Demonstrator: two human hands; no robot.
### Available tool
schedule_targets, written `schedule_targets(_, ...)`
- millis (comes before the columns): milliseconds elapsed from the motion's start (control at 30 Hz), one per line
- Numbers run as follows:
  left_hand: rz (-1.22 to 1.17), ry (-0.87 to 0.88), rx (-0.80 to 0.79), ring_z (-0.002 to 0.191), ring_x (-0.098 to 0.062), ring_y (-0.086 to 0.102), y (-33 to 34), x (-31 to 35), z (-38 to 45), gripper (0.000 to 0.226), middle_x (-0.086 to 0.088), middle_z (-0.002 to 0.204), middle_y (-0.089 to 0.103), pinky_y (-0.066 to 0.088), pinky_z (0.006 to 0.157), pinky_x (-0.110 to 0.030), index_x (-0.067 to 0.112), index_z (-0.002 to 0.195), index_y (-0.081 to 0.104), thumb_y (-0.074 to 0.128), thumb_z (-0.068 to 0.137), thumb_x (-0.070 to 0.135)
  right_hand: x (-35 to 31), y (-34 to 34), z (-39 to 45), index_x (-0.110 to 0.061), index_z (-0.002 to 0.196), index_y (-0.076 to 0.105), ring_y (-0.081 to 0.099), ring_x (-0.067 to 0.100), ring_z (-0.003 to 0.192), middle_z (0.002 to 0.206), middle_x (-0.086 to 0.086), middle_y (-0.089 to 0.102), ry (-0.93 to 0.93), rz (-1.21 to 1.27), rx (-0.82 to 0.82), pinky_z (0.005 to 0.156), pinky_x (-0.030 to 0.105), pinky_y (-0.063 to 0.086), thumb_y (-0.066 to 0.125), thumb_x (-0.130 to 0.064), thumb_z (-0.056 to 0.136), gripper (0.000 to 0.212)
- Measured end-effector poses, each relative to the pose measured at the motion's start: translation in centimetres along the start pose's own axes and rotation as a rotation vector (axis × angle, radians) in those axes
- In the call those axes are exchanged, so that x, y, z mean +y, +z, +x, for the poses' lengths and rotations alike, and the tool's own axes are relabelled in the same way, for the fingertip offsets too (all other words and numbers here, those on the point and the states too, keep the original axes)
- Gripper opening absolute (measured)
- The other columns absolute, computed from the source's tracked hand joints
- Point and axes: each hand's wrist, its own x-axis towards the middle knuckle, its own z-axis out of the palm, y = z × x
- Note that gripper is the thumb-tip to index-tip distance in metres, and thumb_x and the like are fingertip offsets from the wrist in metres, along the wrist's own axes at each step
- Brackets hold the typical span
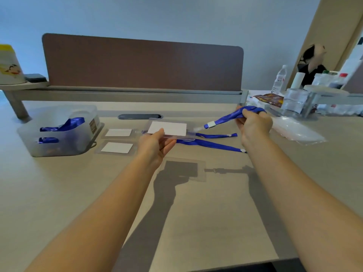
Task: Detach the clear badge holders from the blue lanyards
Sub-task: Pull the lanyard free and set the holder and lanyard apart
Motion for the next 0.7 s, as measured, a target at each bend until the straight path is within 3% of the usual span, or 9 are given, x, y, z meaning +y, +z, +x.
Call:
schedule_targets(133,0.023,-0.011,0.123,0.066,-0.018,0.062,-5.3,-0.2,0.4,0.027,-0.01,0.08,0.061,0.055,0.041,-0.018,0.002,0.117,0.047,0.046,0.093,0.013,4.9,1.1,-1.9,-0.004,0.082,0.053,0.062,0.02,0.079,0.1,0.015,0.066,0.172,-0.056,-0.079,0.083,0.033,0.053,0.047,0.005,0.089,0.014)
schedule_targets(167,0.04,-0.024,0.16,0.067,-0.018,0.062,-6.7,-0.2,0.5,0.027,-0.01,0.081,0.061,0.055,0.04,-0.018,0.003,0.117,0.048,0.047,0.092,0.014,6.0,1.4,-2.6,0.0,0.091,0.056,0.062,0.021,0.076,0.105,0.019,0.066,0.223,-0.073,-0.095,0.082,0.033,0.052,0.047,0.005,0.088,0.011)
schedule_targets(233,0.07,-0.055,0.227,0.067,-0.018,0.062,-9.2,0.0,0.6,0.027,-0.012,0.087,0.062,0.053,0.037,-0.017,0.003,0.115,0.049,0.049,0.091,0.016,8.2,1.9,-3.8,0.006,0.124,0.047,0.064,0.02,0.071,0.097,0.018,0.066,0.325,-0.103,-0.121,0.084,0.034,0.052,0.046,0.006,0.088,0.036)
schedule_targets(267,0.083,-0.07,0.256,0.067,-0.018,0.062,-10.3,0.0,0.7,0.026,-0.013,0.09,0.061,0.053,0.036,-0.017,0.004,0.113,0.05,0.05,0.091,0.017,9.1,2.1,-4.4,0.006,0.131,0.041,0.067,0.023,0.08,0.099,0.019,0.066,0.361,-0.114,-0.129,0.086,0.035,0.052,0.046,0.006,0.088,0.043)
schedule_targets(333,0.094,-0.093,0.275,0.068,-0.019,0.061,-12.0,0.2,0.6,0.023,-0.013,0.088,0.061,0.053,0.037,-0.018,0.005,0.109,0.05,0.05,0.091,0.018,10.3,2.5,-5.3,0.004,0.134,0.038,0.065,0.03,0.107,0.119,0.023,0.062,0.448,-0.152,-0.126,0.089,0.038,0.051,0.044,0.006,0.089,0.046)
schedule_targets(400,0.08,-0.117,0.257,0.069,-0.019,0.061,-12.9,0.4,0.6,0.023,-0.011,0.085,0.06,0.054,0.04,-0.02,0.005,0.11,0.049,0.049,0.092,0.019,11.2,2.9,-5.6,0.001,0.135,0.038,0.06,0.029,0.116,0.128,0.022,0.058,0.535,-0.153,-0.101,0.093,0.038,0.05,0.043,0.004,0.091,0.044)
schedule_targets(500,0.036,-0.158,0.218,0.075,-0.021,0.061,-13.4,0.4,1.0,0.031,-0.012,0.088,0.06,0.056,0.07,-0.03,0.005,0.121,0.044,0.046,0.093,0.016,11.6,3.6,-5.9,-0.002,0.135,0.038,0.058,0.028,0.118,0.131,0.017,0.055,0.612,-0.139,-0.096,0.095,0.036,0.05,0.038,0.003,0.093,0.043)
schedule_targets(600,0.008,-0.194,0.223,0.107,-0.027,0.058,-13.7,0.3,1.3,0.035,-0.018,0.114,0.059,0.045,0.086,-0.039,0.003,0.128,0.039,0.042,0.093,0.008,12.0,3.9,-5.8,0.003,0.134,0.038,0.055,0.03,0.119,0.128,0.018,0.053,0.597,-0.239,-0.168,0.101,0.039,0.045,0.036,0.006,0.093,0.041)
schedule_targets(700,0.007,-0.176,0.189,0.099,-0.028,0.058,-14.2,0.2,1.2,0.037,-0.016,0.09,0.056,0.042,0.094,-0.04,-0.002,0.13,0.035,0.041,0.093,0.003,12.3,4.0,-6.1,0.007,0.132,0.041,0.052,0.029,0.124,0.134,0.023,0.05,0.59,-0.336,-0.215,0.105,0.038,0.043,0.035,0.006,0.093,0.039)
